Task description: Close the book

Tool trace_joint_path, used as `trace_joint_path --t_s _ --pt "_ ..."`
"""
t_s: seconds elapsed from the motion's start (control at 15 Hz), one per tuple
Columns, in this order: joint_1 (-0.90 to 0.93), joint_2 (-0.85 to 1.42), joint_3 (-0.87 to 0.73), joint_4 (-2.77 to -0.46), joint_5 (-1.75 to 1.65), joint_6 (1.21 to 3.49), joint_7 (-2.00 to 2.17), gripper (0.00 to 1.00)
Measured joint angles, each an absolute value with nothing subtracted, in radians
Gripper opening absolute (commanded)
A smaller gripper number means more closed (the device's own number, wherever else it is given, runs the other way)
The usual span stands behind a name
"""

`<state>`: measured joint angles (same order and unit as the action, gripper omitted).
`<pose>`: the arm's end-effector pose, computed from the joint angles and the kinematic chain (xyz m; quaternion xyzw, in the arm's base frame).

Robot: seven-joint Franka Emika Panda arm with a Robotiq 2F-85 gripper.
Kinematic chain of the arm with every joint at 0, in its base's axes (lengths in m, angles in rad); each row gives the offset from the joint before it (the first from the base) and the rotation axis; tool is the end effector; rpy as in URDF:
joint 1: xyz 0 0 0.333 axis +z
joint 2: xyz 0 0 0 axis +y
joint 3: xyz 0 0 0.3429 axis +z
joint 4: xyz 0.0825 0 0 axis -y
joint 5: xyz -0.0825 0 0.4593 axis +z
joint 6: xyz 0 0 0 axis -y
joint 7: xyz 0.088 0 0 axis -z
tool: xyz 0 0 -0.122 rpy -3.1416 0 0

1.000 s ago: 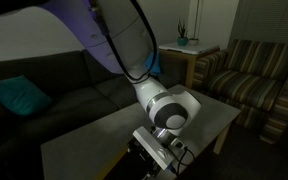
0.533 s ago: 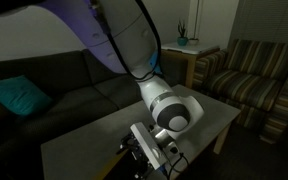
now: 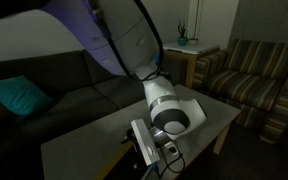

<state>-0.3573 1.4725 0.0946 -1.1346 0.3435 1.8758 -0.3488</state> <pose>0.6324 -0.1425 -0.2100 -0.9129 0.0891 0.2748 0.2882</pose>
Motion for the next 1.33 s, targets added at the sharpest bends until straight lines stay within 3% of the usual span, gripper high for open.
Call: trace_joint_path --t_s 0.67,1.33 --pt "-0.250 1.475 0.022 -1.157 0.283 2.369 -0.141 1.00" --pt "-0.292 1.476 0.038 -1.202 0.289 2.371 -0.042 1.00"
